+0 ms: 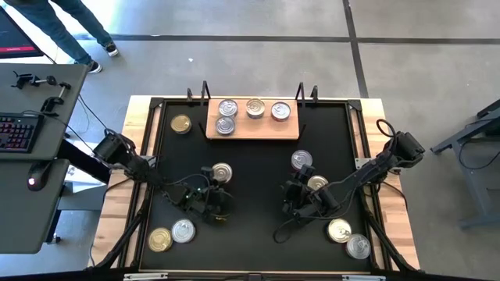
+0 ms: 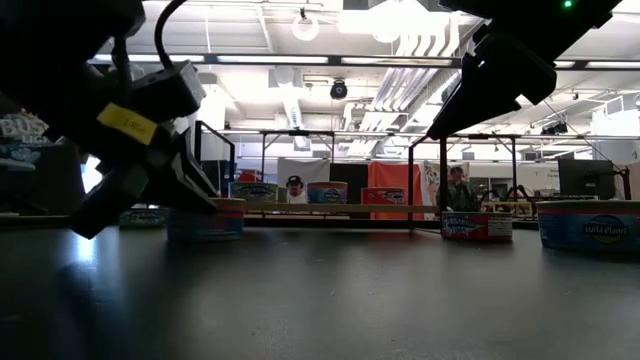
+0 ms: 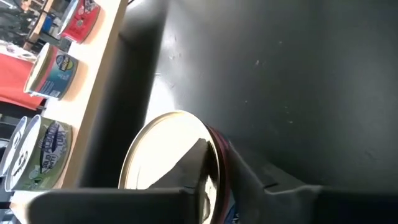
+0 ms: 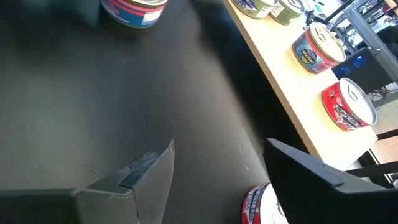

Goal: Stack canned seafood by type on shelf
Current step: Put the blue-pink tuna can on the shelf

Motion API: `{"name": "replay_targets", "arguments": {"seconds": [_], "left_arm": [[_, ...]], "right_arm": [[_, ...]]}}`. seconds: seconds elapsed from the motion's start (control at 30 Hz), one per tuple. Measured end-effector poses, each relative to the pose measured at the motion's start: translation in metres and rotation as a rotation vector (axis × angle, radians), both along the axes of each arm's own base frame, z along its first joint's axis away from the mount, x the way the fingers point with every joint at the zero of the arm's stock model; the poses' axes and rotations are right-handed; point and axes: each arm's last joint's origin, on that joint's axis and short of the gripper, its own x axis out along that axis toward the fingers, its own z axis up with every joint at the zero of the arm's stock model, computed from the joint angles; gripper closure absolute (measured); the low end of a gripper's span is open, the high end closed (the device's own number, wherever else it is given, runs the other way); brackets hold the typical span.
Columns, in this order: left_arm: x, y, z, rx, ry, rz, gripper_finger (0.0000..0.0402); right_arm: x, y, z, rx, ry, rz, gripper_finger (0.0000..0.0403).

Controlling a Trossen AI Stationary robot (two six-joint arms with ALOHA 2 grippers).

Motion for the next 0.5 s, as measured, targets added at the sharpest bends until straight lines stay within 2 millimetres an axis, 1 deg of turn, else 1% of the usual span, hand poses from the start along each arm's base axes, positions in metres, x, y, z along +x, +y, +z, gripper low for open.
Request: {"name": "replay_targets", "arguments": {"seconds": [0.1,0.2,0.3,0.5], "left_arm": [[0.001,0.001,0.0,0.009,0.006,-0.005,0.0392],[0.001,0.0,0.001,0.018,0.01,-0.01,0.0394],[0.005,-0.003,0.005,0.022,0.021,-0.032,0.0399],[0.027,-0.013,0.027,0.075,0.067,-0.16,0.0401]], "right_arm": [[0.0,0.0,0.0,0.001,-0.001,-0.001,0.0162],[0.0,0.001,0.0,0.002,-0.001,0.001,0.0162],[-0.001,0.003,0.0,0.002,-0.001,0.009,0.0162],[-0.005,0.009,0.0,0.005,-0.003,0.03,0.0162]]}}
